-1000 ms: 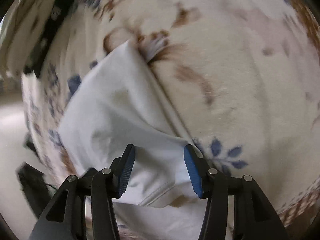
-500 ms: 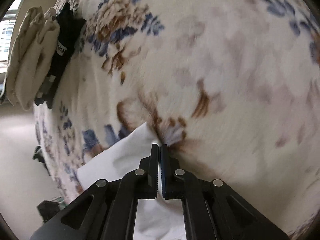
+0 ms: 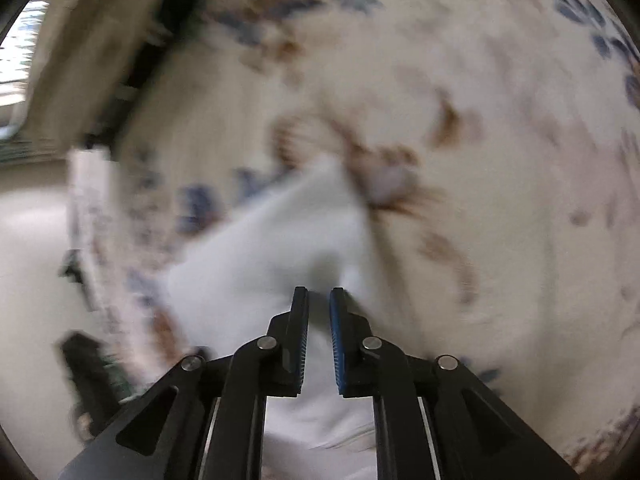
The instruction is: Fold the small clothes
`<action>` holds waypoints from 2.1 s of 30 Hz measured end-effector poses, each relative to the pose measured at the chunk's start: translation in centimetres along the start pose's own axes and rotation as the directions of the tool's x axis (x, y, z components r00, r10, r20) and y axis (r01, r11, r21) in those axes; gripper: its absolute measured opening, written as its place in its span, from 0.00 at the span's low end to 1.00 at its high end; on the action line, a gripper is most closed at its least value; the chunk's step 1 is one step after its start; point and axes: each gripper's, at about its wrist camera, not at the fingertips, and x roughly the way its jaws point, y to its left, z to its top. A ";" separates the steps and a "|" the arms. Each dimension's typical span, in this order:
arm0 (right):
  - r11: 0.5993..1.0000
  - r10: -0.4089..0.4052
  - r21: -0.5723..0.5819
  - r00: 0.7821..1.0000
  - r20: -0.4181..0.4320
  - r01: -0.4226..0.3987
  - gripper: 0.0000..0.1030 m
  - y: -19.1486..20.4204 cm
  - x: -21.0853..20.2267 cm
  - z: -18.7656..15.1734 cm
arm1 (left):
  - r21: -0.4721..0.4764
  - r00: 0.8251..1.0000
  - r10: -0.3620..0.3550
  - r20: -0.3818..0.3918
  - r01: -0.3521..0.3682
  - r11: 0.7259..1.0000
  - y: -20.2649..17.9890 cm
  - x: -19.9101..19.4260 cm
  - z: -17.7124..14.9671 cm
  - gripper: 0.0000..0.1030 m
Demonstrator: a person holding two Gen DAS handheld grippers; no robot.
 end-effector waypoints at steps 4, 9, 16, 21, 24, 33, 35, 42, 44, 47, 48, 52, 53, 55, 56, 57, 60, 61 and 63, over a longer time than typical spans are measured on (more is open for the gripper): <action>0.998 0.026 0.049 1.000 0.010 -0.027 0.11 -1.6 -0.2 -0.2 | 0.030 1.000 -0.003 0.005 0.003 1.000 -0.5 -1.1 -0.4 0.55; 0.999 0.034 0.012 0.999 0.034 -0.034 0.59 -1.5 -3.3 -2.1 | 0.054 0.992 -0.089 0.085 0.084 0.995 -1.0 -5.2 -3.6 0.60; 0.998 0.051 -0.029 0.998 -0.039 -0.052 0.68 -4.3 -6.0 -9.6 | -0.034 0.983 -0.174 0.062 0.177 0.984 1.5 -6.6 -11.5 0.81; 0.999 0.031 -0.026 0.993 -0.110 -0.034 0.68 -9.3 -6.1 -16.6 | -0.108 0.993 -0.113 0.022 0.114 0.988 3.8 -5.9 -18.8 0.81; 1.000 -0.001 -0.008 0.987 -0.161 -0.001 0.68 -13.3 -5.7 -20.9 | -0.141 0.998 -0.055 -0.039 0.049 0.989 5.1 -3.9 -22.6 0.81; 0.992 0.099 0.100 0.956 -0.278 -0.073 0.68 -20.0 -0.8 -27.9 | -0.207 0.981 -0.121 -0.153 0.088 0.974 7.2 1.4 -27.7 0.80; 0.990 0.124 0.105 0.949 -0.289 -0.097 0.68 -19.8 0.4 -28.2 | -0.203 0.983 -0.138 -0.123 0.112 0.973 7.2 1.2 -28.1 0.80; 0.984 0.170 0.096 0.942 -0.289 -0.148 0.67 -17.2 2.2 -29.1 | -0.137 0.987 -0.135 -0.083 0.122 0.983 6.1 0.5 -30.0 0.10; 0.991 0.131 0.059 0.947 -0.293 -0.119 0.63 -16.4 2.5 -29.6 | -0.140 0.985 -0.155 -0.076 0.144 0.980 5.9 0.3 -30.1 0.08; 0.995 0.086 0.078 0.954 -0.286 -0.067 0.18 -16.6 3.1 -30.4 | -0.153 0.978 -0.200 -0.060 0.189 0.970 5.1 -0.1 -29.9 0.06; 0.993 0.098 0.088 0.956 -0.277 -0.076 0.13 -16.8 2.9 -30.5 | -0.155 0.975 -0.216 -0.051 0.206 0.966 4.9 -0.6 -29.9 0.06; 0.989 0.136 0.093 0.957 -0.256 -0.116 0.08 -17.5 0.5 -31.0 | -0.171 0.954 -0.299 0.013 0.296 0.940 3.6 -3.6 -28.8 0.06; 0.988 0.144 0.086 0.957 -0.250 -0.126 0.08 -17.4 -0.3 -31.2 | -0.171 0.948 -0.316 0.032 0.317 0.933 3.6 -4.5 -28.5 0.06; 0.986 0.163 0.079 0.957 -0.239 -0.148 0.05 -17.1 -1.9 -31.3 | -0.173 0.930 -0.358 0.077 0.366 0.914 3.0 -6.6 -27.3 0.06; 0.983 0.179 0.078 0.956 -0.233 -0.165 0.04 -16.8 -2.7 -31.2 | -0.176 0.921 -0.377 0.097 0.389 0.904 2.7 -7.6 -26.5 0.06; 0.980 0.196 0.081 0.954 -0.226 -0.182 0.04 -16.5 -3.5 -31.1 | -0.173 0.911 -0.394 0.121 0.410 0.895 2.5 -8.6 -25.8 0.06; 0.970 0.242 0.069 0.951 -0.195 -0.233 0.04 -15.1 -6.1 -30.3 | -0.153 0.884 -0.436 0.167 0.460 0.875 1.4 -10.5 -23.7 0.06; 0.966 0.258 0.062 0.949 -0.182 -0.251 0.04 -14.5 -7.0 -29.9 | -0.146 0.875 -0.450 0.181 0.476 0.867 1.1 -11.1 -22.7 0.06; 0.957 0.289 0.059 0.946 -0.149 -0.283 0.04 -14.0 -9.2 -28.8 | -0.134 0.862 -0.466 0.196 0.495 0.859 0.5 -12.1 -20.6 0.06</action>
